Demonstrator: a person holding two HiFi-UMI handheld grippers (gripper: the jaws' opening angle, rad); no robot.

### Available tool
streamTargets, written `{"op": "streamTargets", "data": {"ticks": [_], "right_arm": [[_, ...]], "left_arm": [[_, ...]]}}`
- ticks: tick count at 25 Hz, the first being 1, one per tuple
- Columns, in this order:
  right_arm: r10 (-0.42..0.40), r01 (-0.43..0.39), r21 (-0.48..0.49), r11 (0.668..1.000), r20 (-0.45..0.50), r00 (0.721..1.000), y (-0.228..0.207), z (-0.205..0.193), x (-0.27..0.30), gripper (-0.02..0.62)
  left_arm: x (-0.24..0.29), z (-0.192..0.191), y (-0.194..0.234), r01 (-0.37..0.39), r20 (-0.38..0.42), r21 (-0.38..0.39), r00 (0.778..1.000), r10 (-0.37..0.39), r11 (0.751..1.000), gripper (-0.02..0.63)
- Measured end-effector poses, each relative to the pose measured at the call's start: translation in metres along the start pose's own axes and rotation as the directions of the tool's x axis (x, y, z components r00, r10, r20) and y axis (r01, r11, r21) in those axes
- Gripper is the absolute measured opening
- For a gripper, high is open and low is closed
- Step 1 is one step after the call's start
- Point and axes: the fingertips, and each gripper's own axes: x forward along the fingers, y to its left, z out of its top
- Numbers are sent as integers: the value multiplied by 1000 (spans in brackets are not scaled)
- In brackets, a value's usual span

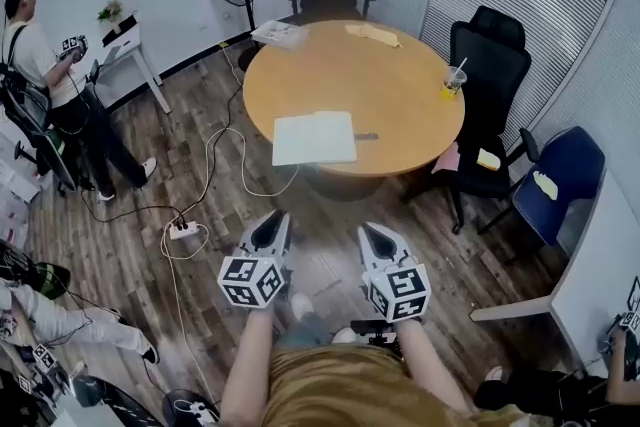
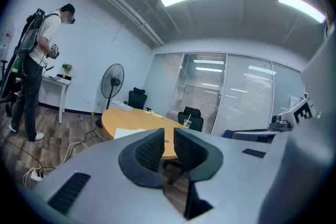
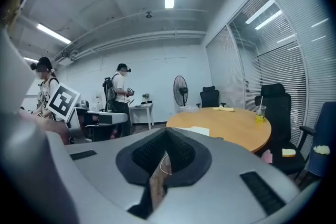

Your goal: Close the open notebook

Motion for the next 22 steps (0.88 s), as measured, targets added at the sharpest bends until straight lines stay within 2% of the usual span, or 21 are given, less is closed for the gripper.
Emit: {"op": "streamTargets", "data": {"ticks": [5, 11, 14, 22], "right_arm": [[18, -18, 23, 1000, -14, 1000, 0, -3, -1, 11], [-8, 8, 27, 1000, -15, 1000, -6, -6, -12, 11], [-25, 26, 42, 999, -31, 999, -13, -13, -13, 12], [-58, 62, 49, 997, -63, 996, -27, -23, 23, 11]], "left_arm": [[-2, 0, -2, -8, -1, -6, 1000, 8, 1000, 75], [-13, -4, -6, -22, 8, -12, 1000, 22, 1000, 75], [-13, -13, -6, -26, -14, -10, 1000, 25, 1000, 74], [20, -20, 33, -29, -38, -50, 999, 27, 998, 74]]}}
